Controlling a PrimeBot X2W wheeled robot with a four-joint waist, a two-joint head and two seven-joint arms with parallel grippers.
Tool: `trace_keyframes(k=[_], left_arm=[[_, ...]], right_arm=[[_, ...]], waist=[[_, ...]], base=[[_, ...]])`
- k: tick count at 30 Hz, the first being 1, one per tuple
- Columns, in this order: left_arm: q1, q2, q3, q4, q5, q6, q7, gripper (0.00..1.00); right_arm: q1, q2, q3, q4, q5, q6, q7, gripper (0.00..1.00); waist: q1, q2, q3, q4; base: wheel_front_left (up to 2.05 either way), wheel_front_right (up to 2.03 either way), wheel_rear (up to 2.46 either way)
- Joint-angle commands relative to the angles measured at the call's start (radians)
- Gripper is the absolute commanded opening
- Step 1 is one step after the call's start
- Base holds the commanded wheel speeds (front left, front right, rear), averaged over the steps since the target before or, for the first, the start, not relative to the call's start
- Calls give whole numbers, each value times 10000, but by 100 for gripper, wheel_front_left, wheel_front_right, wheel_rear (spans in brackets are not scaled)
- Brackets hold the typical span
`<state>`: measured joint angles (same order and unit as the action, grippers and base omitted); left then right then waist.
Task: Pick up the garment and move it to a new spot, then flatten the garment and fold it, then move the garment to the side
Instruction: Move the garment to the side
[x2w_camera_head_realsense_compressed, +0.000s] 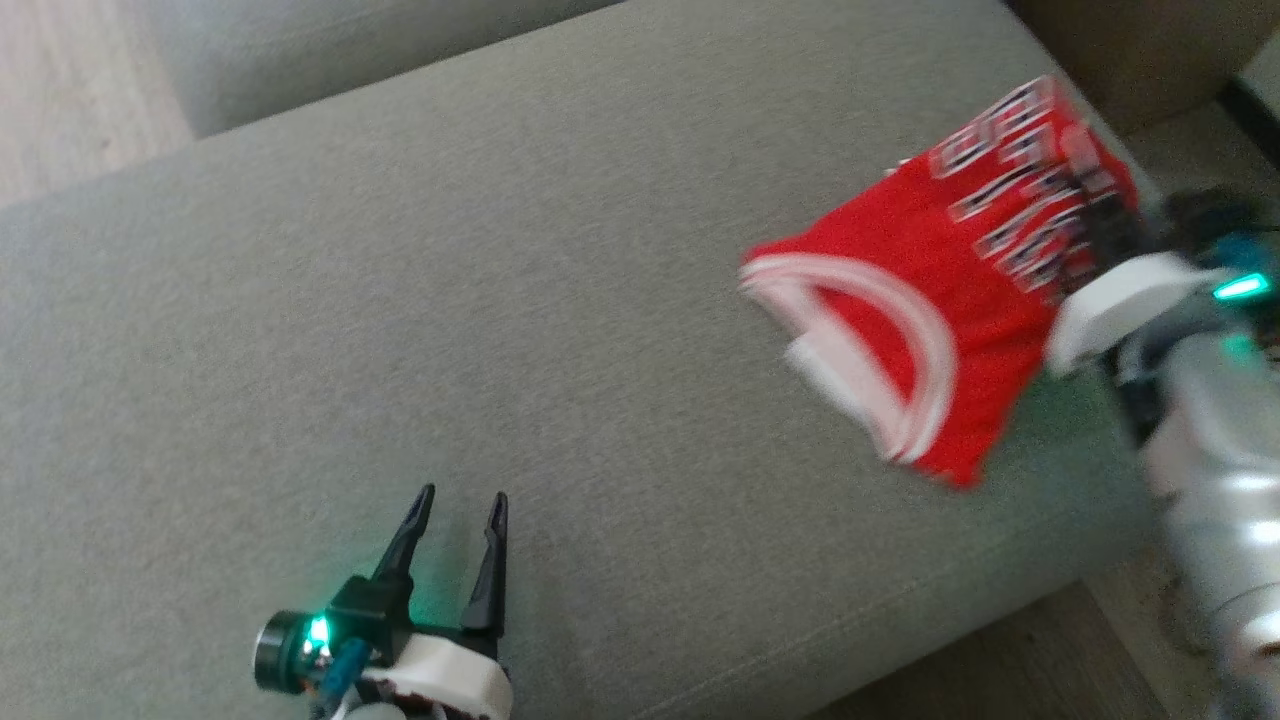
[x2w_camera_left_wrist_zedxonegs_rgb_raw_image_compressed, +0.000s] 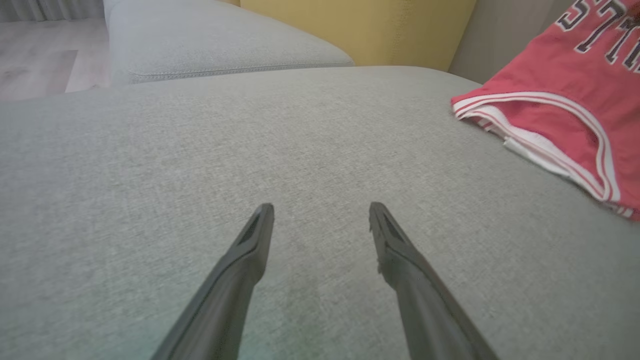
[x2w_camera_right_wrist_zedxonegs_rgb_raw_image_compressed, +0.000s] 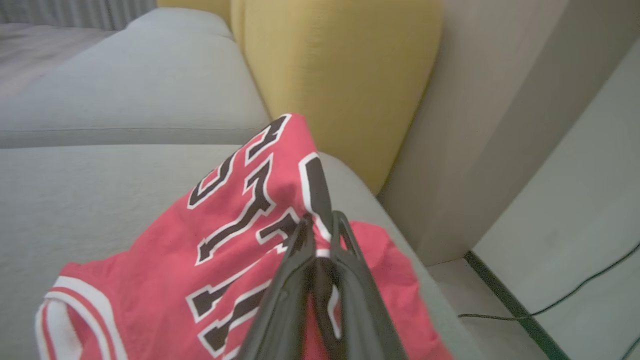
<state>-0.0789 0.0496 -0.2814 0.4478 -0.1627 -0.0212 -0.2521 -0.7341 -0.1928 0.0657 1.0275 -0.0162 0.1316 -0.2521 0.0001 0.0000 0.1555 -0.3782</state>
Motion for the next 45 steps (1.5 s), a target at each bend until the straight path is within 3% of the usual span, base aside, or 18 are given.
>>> trace_keyframes(k=[1,5,6,7,8,13,19,25,31,38,45], left_arm=[[-446,6,446,-216,126,-68,-97,100],[-543,6,534,-176,266,-166,-97,100],[-564,6,567,-171,293,-171,-97,100],[-581,6,602,-165,309,-179,-97,100],[-597,6,636,-160,330,-188,-97,100],[-605,6,783,-161,317,-142,-97,100],[-462,6,821,-145,199,3,-97,100],[-159,6,1079,-130,78,290,-97,100],[186,6,1366,-132,86,397,-97,100],[439,6,1754,-225,164,448,-97,100],[479,6,2293,-274,120,462,-97,100]], right_arm=[[-515,-467,-443,-34,-386,-9,-24,0],[-1097,-1178,-2048,195,-1487,-9,142,0],[-1164,-1290,-2514,174,-1804,-9,198,11],[-1185,-1358,-2972,136,-2154,-9,293,82],[-1179,-1339,-3417,67,-2485,-9,375,100],[-922,-535,-4807,-451,-3716,-9,160,100],[-400,527,-4677,-684,-4033,-9,-81,100],[1287,1343,-2867,-2193,-2488,-9,-94,100],[3006,1420,-1515,-3157,-648,-9,-95,100],[4207,1423,-726,-3726,425,-9,-96,100],[4622,1424,-412,-3936,883,-9,-96,100]], waist=[[-1,0,285,384],[-1,0,510,774],[-1,0,559,847],[-1,0,594,910],[-1,0,621,965],[-1,0,505,1203],[-1,0,76,1558],[-1,0,-554,2501],[-1,0,-1022,3517],[-1,0,-1395,4311],[-1,0,-1616,4453]], base=[[0,0,0],[0,0,0],[0,0,0],[0,0,0],[0,0,0],[0,0,0],[0,0,0],[0,0,0],[0,0,0],[0,0,0],[0,0,0]])
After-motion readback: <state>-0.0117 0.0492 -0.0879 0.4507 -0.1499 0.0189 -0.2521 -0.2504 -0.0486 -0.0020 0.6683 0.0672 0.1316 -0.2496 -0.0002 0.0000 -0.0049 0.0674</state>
